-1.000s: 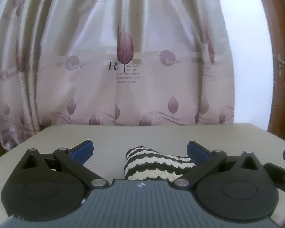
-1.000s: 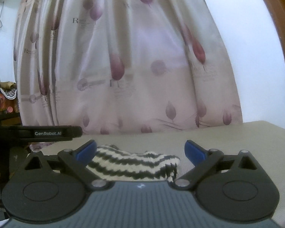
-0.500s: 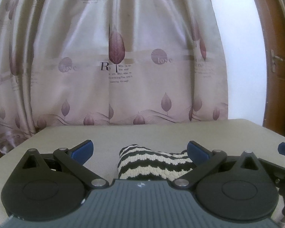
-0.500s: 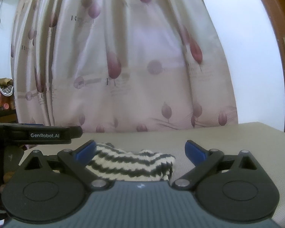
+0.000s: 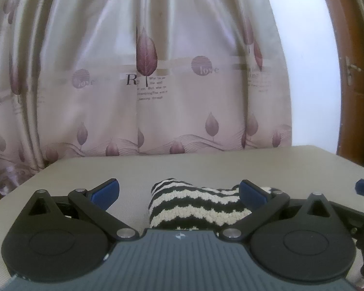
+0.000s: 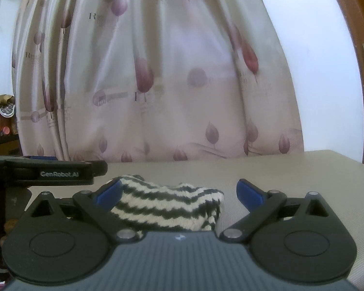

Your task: Fold small clothes

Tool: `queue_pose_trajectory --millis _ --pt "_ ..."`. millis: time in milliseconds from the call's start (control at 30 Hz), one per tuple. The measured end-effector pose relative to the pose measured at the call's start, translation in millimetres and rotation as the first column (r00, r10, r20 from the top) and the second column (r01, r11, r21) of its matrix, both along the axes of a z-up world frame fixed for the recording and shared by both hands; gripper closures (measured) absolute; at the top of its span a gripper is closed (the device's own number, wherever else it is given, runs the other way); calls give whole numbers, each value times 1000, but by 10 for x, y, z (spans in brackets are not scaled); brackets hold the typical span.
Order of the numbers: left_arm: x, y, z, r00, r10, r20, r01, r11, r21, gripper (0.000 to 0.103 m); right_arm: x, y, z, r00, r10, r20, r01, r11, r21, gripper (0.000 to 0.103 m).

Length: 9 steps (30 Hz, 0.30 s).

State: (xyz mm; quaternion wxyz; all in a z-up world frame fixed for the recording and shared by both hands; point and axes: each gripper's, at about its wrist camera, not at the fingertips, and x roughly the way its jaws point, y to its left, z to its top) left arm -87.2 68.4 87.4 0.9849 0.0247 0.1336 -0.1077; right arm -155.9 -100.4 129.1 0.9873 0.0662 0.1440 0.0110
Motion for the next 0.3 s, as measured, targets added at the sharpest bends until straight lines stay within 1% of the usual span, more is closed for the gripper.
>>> queue_pose_trajectory --millis 67,300 --pt "3 -12 -9 1000 13 13 -13 1000 8 0 3 6 -4 1000 1 -2 -1 1000 1 2" --pt "59 -1 -37 1000 -2 -31 2 1000 -6 0 15 10 -8 1000 -4 -8 4 1000 -8 2"
